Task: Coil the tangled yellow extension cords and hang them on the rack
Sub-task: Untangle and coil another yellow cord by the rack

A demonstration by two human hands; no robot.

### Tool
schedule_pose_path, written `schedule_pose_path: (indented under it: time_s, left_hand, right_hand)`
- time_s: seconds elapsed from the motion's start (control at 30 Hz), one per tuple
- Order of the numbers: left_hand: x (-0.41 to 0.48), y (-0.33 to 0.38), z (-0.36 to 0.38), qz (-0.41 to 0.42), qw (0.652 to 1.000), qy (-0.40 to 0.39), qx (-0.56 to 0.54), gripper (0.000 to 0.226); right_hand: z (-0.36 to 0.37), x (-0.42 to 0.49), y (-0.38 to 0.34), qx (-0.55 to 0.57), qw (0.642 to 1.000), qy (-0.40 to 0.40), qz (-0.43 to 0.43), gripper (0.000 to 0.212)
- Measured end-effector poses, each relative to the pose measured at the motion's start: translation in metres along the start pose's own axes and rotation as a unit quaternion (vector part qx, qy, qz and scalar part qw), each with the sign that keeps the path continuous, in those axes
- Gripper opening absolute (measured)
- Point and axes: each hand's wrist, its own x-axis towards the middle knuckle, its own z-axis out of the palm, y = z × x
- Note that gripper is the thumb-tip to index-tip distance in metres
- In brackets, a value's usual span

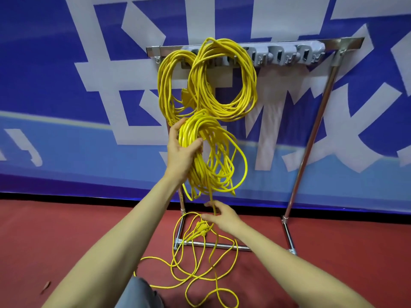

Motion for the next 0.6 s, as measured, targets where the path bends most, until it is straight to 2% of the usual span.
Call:
schedule_pose_path:
  time_s: [0.03, 0.1, 0.23, 0.33, 0.4, 0.47, 0.53, 0.6]
  left_hand:
    - [0.002, 0.004, 0.000, -0.005, 1.000, -0.001, -0.010, 0.059]
    - [0.009, 0.015, -0.002, -0.026, 0.999, 0.001, -0.047, 0.058]
    - [0.023, 0.042, -0.011, -0.052, 0.988, -0.037, -0.144, 0.061]
    - [0.031, 0.058, -0.017, -0.044, 0.982, -0.088, -0.160, 0.058]
    - [0.037, 0.064, -0.020, -0.049, 0.979, -0.116, -0.161, 0.055]
    - [0.042, 0.066, -0.024, -0.057, 0.977, -0.141, -0.150, 0.060]
    - [0.042, 0.063, -0.027, -0.066, 0.977, -0.160, -0.125, 0.061]
    - [0.039, 0.058, -0.029, -0.069, 0.978, -0.175, -0.088, 0.059]
  right_hand:
    - [0.001, 0.000, -0.002, 0.011, 1.000, 0.010, -0.005, 0.010]
    - [0.000, 0.005, 0.004, -0.008, 1.000, 0.014, -0.015, 0.020]
    - [-0.023, 0.006, 0.028, -0.069, 0.998, 0.008, 0.002, 0.003]
    - [-0.048, 0.008, 0.044, -0.061, 0.998, 0.013, 0.013, 0.014]
    - [-0.063, 0.015, 0.050, -0.011, 0.998, 0.042, 0.052, 0.022]
    - [-0.079, 0.026, 0.051, 0.101, 0.987, 0.067, 0.107, 0.037]
    - [-0.095, 0.031, 0.047, 0.141, 0.978, 0.055, 0.141, 0.032]
    - [-0.115, 0.028, 0.043, 0.127, 0.981, 0.038, 0.141, 0.019]
